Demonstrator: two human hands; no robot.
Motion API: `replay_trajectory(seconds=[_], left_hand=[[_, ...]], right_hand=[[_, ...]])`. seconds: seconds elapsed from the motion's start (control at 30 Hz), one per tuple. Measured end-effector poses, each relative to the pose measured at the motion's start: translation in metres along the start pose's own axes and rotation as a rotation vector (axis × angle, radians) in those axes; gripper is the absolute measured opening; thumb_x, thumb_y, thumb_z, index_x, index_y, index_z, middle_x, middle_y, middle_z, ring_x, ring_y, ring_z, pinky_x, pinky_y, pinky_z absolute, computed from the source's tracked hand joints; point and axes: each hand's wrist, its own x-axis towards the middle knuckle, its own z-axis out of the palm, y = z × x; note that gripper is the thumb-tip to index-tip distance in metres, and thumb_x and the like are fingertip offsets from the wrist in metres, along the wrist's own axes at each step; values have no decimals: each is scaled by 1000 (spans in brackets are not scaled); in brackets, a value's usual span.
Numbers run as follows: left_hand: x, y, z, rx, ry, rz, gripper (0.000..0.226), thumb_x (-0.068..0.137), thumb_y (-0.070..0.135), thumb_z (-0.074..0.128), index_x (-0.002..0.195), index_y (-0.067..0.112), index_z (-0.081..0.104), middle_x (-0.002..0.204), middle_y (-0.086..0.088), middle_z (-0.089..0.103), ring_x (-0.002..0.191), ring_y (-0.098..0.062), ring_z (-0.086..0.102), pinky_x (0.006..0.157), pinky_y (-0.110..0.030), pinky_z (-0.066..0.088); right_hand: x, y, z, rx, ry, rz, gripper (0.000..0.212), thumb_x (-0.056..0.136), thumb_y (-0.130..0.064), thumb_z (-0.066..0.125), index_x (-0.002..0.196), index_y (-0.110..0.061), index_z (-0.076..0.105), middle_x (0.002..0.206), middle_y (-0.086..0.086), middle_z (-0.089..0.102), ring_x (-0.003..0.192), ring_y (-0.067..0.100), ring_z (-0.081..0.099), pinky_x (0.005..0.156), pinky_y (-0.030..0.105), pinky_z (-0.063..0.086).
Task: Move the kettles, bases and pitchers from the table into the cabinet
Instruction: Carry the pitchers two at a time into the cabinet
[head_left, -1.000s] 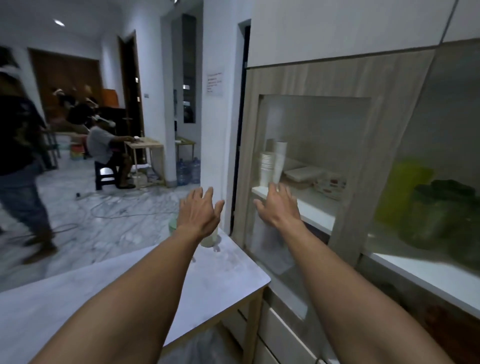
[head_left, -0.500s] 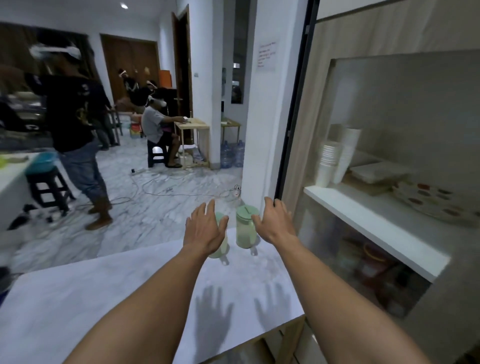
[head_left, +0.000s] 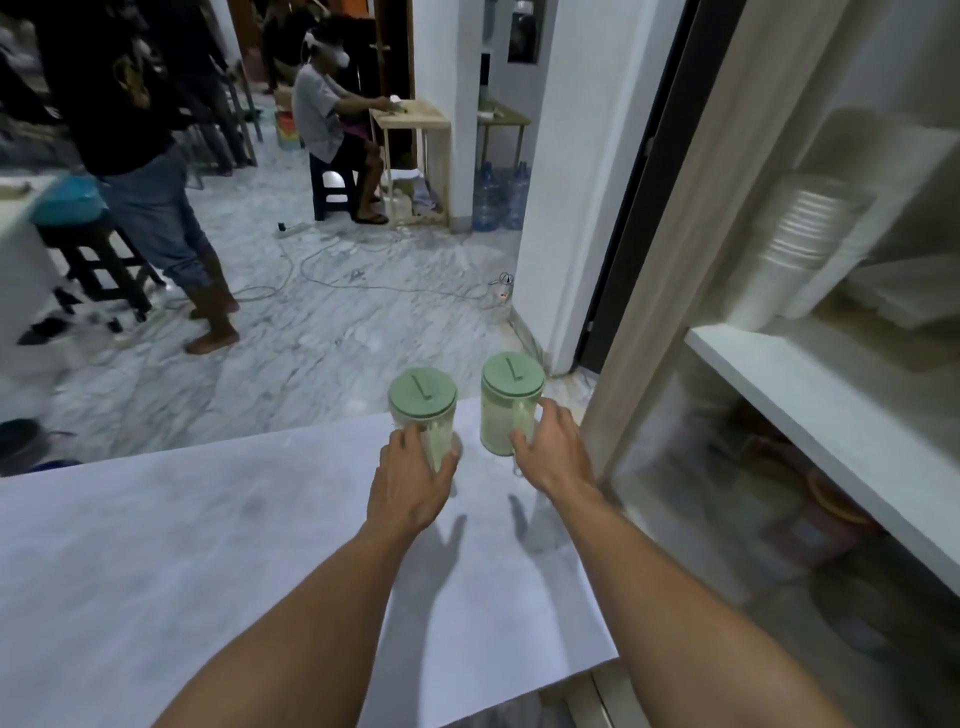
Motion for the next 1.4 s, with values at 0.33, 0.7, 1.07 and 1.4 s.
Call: replay_trajectory(seconds=[0.33,0.7,1.07,1.4], left_hand=[[30,-12,51,-310,52,-275,65,76,58,72,119,16,51,106,5,56,98,-20,57,80,-32,44],[47,-11,61,-369,144,-278,24,96,28,57,102,5,56,93,-7,62,84,-25,55,72,-29,38],[32,10,-7,-384,195,-176,10,90,16,53,92,7,53,85,-8,58,78,-28,57,67,-36,48],[-29,65,-110,-474,231,80,17,92,22,53,92,6,53,85,-7,57,76,-26,54,62,-33,41]], right_hand=[[41,20,51,389,-21,186,49,91,-35,68,126,-21,37,124,5,61,107,28,62,77,34,43],[56,25,70,457,-14,239,24,97,-33,58,106,-12,51,94,8,62,87,28,58,69,30,38],[13,-15,24,494,53,203,26,98,-30,50,113,-9,47,93,12,66,81,30,62,62,33,42],[-87,-83,-80,597,322,214,21,87,-27,60,99,-11,66,87,5,68,83,27,63,68,29,45]])
